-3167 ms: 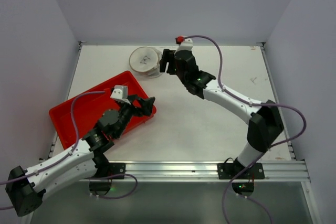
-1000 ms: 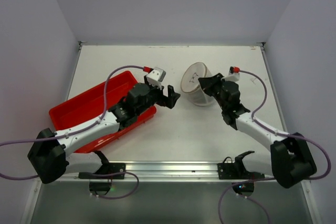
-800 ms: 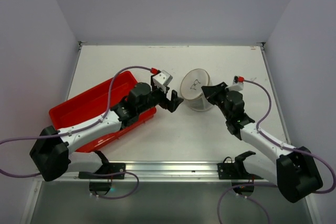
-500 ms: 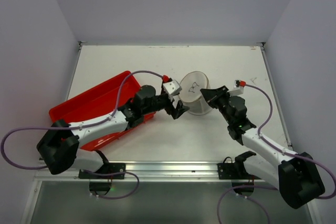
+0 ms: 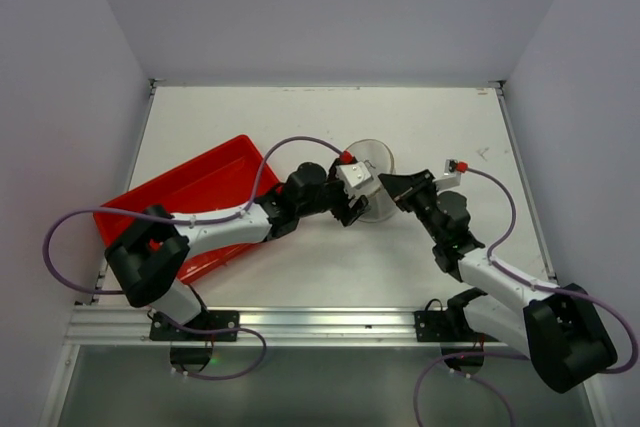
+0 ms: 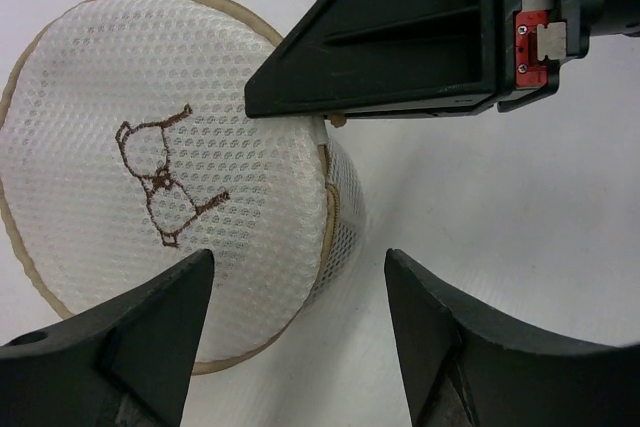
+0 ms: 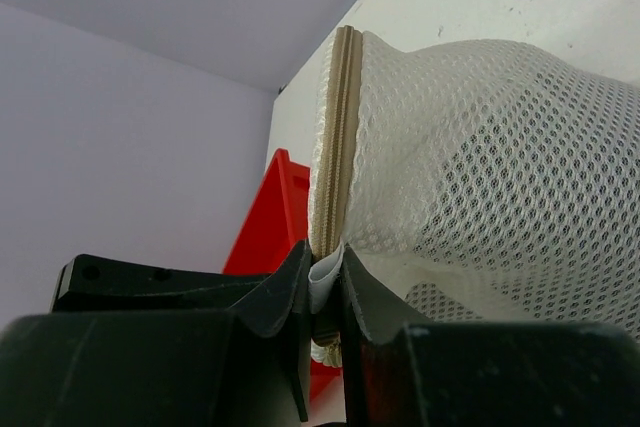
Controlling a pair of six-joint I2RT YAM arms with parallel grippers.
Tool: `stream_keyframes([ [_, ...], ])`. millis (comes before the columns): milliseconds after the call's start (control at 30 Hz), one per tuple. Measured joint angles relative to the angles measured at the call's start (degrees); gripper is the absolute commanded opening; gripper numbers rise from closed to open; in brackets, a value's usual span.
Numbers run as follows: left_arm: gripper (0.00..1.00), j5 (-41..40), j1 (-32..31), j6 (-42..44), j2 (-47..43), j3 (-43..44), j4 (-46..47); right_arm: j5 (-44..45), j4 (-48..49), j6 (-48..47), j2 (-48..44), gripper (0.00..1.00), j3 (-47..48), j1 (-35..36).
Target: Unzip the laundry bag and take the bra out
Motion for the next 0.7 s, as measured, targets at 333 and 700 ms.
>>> stream_keyframes([
  [333,0.69,-3.1,-0.7,1.7,0.8,-0.6,4.0,-1.1,4.2,3.5,1.5,0.13,-1.4,0.0],
  [700,0.63,-4.8,-1.4,3.7,4.6,-0.6,5.4,-1.7,7.5,5.2,4.0,0.15,-1.5,0.0],
])
